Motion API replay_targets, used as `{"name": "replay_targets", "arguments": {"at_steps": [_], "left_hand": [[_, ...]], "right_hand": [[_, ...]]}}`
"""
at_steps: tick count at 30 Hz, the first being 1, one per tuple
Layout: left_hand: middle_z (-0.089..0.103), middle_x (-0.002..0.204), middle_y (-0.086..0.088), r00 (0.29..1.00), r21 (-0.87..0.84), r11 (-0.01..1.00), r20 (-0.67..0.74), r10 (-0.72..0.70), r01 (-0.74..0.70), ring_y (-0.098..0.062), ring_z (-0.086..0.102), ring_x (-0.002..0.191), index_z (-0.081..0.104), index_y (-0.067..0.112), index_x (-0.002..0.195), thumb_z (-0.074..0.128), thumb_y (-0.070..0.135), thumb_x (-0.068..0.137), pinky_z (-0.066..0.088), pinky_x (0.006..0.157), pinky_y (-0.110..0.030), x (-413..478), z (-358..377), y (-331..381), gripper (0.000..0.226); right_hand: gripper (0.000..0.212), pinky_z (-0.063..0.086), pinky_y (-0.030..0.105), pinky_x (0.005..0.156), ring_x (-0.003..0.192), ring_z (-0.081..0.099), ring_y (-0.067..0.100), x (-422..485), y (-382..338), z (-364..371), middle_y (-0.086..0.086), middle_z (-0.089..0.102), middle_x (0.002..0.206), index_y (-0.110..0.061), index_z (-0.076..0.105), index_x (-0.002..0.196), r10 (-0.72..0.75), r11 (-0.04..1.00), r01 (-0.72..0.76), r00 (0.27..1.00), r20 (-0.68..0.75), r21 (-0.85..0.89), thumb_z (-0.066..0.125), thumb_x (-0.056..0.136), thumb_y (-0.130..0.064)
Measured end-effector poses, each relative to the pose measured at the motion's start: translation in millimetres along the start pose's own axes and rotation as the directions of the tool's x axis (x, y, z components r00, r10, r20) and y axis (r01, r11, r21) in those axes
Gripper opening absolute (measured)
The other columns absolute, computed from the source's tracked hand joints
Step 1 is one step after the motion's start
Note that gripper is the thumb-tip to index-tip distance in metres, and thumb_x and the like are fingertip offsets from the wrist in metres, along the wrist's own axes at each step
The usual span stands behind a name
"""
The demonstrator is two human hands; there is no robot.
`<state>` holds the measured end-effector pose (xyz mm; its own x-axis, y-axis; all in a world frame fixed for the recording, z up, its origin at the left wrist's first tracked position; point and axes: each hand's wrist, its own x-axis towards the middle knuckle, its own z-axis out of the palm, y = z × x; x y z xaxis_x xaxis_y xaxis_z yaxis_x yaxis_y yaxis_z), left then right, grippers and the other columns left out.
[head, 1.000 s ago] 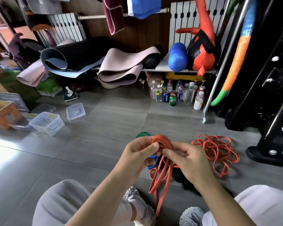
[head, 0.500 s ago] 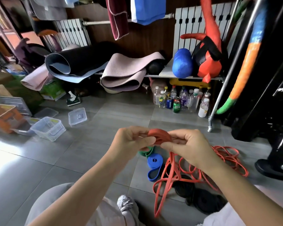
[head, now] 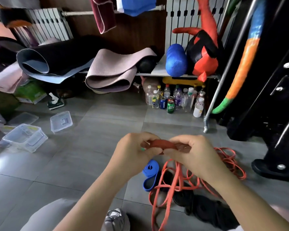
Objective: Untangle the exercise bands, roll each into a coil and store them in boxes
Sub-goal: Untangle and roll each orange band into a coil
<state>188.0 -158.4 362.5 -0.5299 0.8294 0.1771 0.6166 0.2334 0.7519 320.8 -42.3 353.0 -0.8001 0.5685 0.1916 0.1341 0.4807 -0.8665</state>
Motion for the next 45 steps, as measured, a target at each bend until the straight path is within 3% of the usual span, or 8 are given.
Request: {"name": "replay_targets", "arguments": {"at_steps": [4,8,10,14,28,34,41,45], "left_hand": [[0.072,0.071,0.008,0.989,-0.479,0.866,0.037,-0.143,0.143,-0.009,0.063,0.064,0.071,0.024,0.083,0.073,0.002,0.076,0.048,0.054,-0.017,0,2,1,0.023],[0.071,0.083,-0.009,0.955,-0.779,0.554,0.210,-0.210,0.293,-0.015,0.066,0.070,0.068,0.005,0.101,0.070,0.017,0.069,0.052,0.056,-0.020,-6,9,1,0.035],[0.071,0.085,-0.007,0.957,-0.735,0.613,0.209,-0.203,0.290,-0.014,0.067,0.072,0.067,0.007,0.102,0.071,0.014,0.074,0.053,0.058,-0.022,-9,10,4,0.029],[0.066,0.089,0.022,1.000,-0.148,0.989,0.020,-0.017,0.020,-0.002,0.061,0.080,0.062,0.041,0.094,0.075,0.014,0.078,0.050,0.071,-0.015,-12,6,1,0.034],[0.071,0.070,0.005,0.972,-0.515,0.826,0.161,-0.170,0.229,-0.007,0.063,0.065,0.070,0.017,0.083,0.068,0.002,0.081,0.050,0.058,-0.016,-23,-6,-11,0.016],[0.069,0.082,0.017,0.995,-0.037,0.998,0.084,-0.055,0.058,0.000,0.063,0.076,0.067,0.033,0.089,0.077,0.017,0.075,0.046,0.066,-0.012,-27,7,-15,0.024],[0.073,0.084,-0.015,0.977,-0.545,0.824,-0.033,-0.210,0.159,-0.031,0.067,0.078,0.071,0.016,0.088,0.072,0.001,0.076,0.056,0.077,-0.041,-21,2,-8,0.020],[0.073,0.086,-0.011,0.965,-0.816,0.533,0.108,-0.240,0.224,-0.017,0.069,0.077,0.071,0.009,0.093,0.069,0.015,0.068,0.057,0.068,-0.024,-21,8,-8,0.025]], "right_hand": [[0.013,0.051,0.011,0.063,0.070,0.069,0.002,-1,-3,-1,-0.015,0.073,0.075,-0.043,0.071,0.072,0.033,0.975,-0.027,0.999,-0.023,0.223,0.074,0.060,-0.037],[0.011,0.050,0.010,0.061,0.071,0.071,0.007,-7,-6,4,-0.009,0.074,0.076,-0.037,0.073,0.075,0.054,0.928,-0.035,0.998,-0.041,0.372,0.072,0.066,-0.030],[0.018,0.049,0.009,0.061,0.072,0.071,0.005,-10,-6,3,-0.010,0.074,0.076,-0.033,0.072,0.081,0.048,0.937,-0.033,0.998,-0.035,0.347,0.073,0.074,-0.017],[0.020,0.051,0.016,0.058,0.063,0.069,0.008,-15,-4,5,-0.005,0.073,0.071,-0.032,0.072,0.083,0.057,0.993,-0.060,0.998,0.028,0.105,0.073,0.079,-0.012],[0.017,0.051,0.013,0.069,0.079,0.071,0.010,-18,1,11,-0.005,0.075,0.082,-0.028,0.072,0.085,0.067,0.932,-0.079,0.997,0.045,0.354,0.074,0.072,-0.018],[0.031,0.046,0.008,0.061,0.065,0.066,-0.003,-19,3,15,-0.016,0.072,0.071,-0.040,0.069,0.078,0.047,0.996,-0.054,0.995,0.093,0.072,0.073,0.079,-0.010],[0.018,0.050,0.010,0.063,0.068,0.069,0.002,-15,0,11,-0.014,0.073,0.073,-0.036,0.071,0.075,0.045,0.986,-0.041,0.999,-0.020,0.162,0.079,0.071,-0.021],[0.013,0.049,0.010,0.062,0.070,0.070,0.005,-18,-3,16,-0.010,0.074,0.074,-0.036,0.073,0.072,0.050,0.926,-0.029,0.998,-0.045,0.376,0.076,0.067,-0.024]]}}
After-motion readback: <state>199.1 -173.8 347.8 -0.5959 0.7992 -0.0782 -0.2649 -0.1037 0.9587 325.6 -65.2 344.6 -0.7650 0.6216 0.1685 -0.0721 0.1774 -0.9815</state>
